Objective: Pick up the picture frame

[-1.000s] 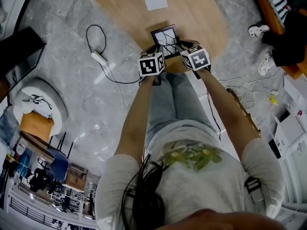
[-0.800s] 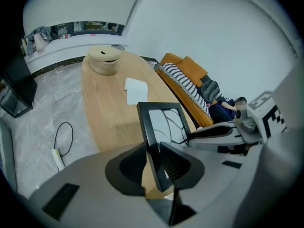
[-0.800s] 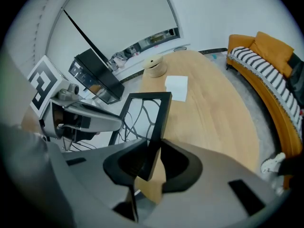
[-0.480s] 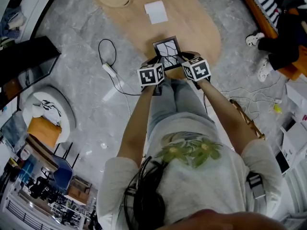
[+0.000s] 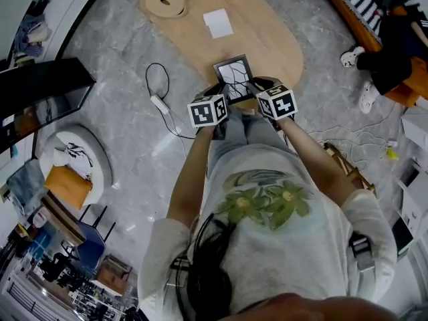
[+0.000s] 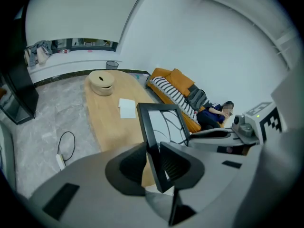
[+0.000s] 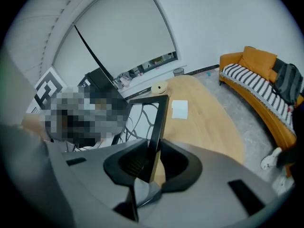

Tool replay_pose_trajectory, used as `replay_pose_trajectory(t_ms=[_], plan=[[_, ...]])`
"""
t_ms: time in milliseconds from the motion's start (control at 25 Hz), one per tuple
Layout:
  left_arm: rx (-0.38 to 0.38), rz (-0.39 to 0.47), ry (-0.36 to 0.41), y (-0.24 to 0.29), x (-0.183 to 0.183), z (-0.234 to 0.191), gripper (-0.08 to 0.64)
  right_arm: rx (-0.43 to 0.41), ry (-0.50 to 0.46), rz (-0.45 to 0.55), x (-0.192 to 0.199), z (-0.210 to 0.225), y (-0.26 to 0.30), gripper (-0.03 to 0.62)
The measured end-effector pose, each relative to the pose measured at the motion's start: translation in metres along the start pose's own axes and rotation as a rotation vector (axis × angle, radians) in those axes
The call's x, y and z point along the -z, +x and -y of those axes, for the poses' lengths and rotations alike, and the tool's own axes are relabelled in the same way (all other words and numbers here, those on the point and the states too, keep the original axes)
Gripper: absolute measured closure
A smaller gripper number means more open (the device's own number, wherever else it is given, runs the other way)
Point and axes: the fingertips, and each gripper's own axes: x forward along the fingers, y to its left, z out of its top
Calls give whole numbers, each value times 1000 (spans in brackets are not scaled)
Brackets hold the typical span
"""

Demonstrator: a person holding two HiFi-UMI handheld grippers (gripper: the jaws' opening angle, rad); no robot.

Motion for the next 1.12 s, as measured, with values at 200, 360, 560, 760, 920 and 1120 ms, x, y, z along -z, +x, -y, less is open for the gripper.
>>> replay_pose_trajectory(t_ms=[200,360,560,760,920,1120], plan=[[1,20,7,-17,5,13,462,-3,-7,19,4,-10,-20,500],[10,30,7,-29,7,17,462,0,-14,38,2,-18,-30,500],[15,56,50,-46,6,27,460,18,-14,58,-1,-26,-46,502],[16,120,73,-63,-3,37,460,14,-11,106,-9,-32,-61,505],[16,163,75,-76,-4,45,460,19,-28,147,-14,-38,-73,506],[14,200,98,-92,-3,56,462,30,-67,190,-16,-45,-90,508]])
